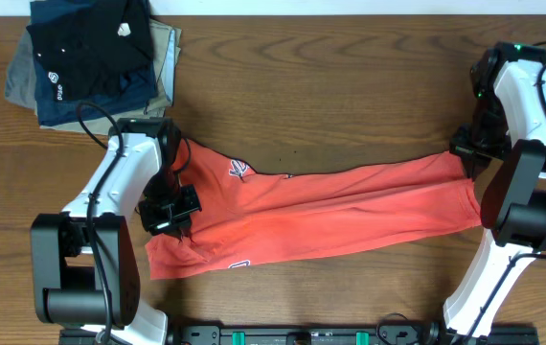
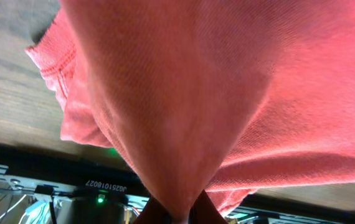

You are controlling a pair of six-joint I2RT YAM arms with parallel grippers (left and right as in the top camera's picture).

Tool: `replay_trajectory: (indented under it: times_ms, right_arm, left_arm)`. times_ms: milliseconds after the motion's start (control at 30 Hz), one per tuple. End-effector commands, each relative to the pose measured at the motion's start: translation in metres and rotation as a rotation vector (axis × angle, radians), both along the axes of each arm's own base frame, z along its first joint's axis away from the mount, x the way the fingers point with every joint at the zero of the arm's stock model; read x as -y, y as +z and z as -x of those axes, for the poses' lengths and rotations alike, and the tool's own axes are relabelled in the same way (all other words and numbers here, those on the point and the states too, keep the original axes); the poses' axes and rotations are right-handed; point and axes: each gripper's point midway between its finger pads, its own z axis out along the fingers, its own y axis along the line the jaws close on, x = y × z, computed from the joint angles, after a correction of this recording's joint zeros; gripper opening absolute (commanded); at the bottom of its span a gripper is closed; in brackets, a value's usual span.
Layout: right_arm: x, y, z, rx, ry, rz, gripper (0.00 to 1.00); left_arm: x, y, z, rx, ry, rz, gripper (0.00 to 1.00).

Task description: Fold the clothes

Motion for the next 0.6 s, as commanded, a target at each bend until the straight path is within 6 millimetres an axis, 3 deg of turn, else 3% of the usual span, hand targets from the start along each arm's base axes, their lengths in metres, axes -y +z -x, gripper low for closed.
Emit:
replay_trajectory:
  times_ms: [0,67,133,167,200,233,267,333,467,533,567]
  right_arm:
    - [0.008,0.007,0.003,0.021,0.002,0.04,0.01]
    - [0.008,0.007,0.003,0.018,0.015,0.033,0.01]
    - [0.008,0.007,0.004,0.015,0.025,0.028,0.05]
    - [0.007,0.007,0.004,0.011,0.035,0.023,0.18]
    - [0.006,0.007,0.004,0.009,0.046,0.01,0.45]
    - [0.004,0.007,0.005,0.006,0.058,-0.004,0.63]
    - [0.003,0.007,0.005,0.006,0.071,-0.02,0.71]
    - [0.001,0.006,0.004,0.008,0.075,-0.033,0.73]
    - [-0.006,0.005,0.001,0.018,0.078,-0.049,0.75]
    - [-0.011,0.005,0.001,0.02,0.079,-0.066,0.75]
    - [-0.014,0.005,0.001,0.02,0.082,-0.072,0.75]
  left_arm:
    - [-0.003,-0.004,0.013,-0.039,-0.007,-0.012,0.23]
    - [-0.003,-0.006,0.018,-0.054,-0.023,-0.005,0.45]
    - [-0.004,-0.006,0.022,-0.07,-0.023,-0.006,0.54]
    - [-0.004,-0.005,0.025,-0.08,-0.025,-0.006,0.58]
    - [-0.004,-0.004,0.026,-0.087,-0.037,0.0,0.62]
    - [-0.004,-0.003,0.028,-0.091,-0.048,0.005,0.63]
    - [-0.004,-0.002,0.028,-0.091,-0.056,0.009,0.63]
    - [-0.004,-0.001,0.025,-0.083,-0.055,0.009,0.62]
    - [0.004,0.007,0.006,-0.025,-0.037,0.043,0.41]
    - [0.01,0.013,-0.006,0.014,-0.024,0.078,0.13]
    - [0.013,0.016,-0.011,0.032,-0.019,0.091,0.06]
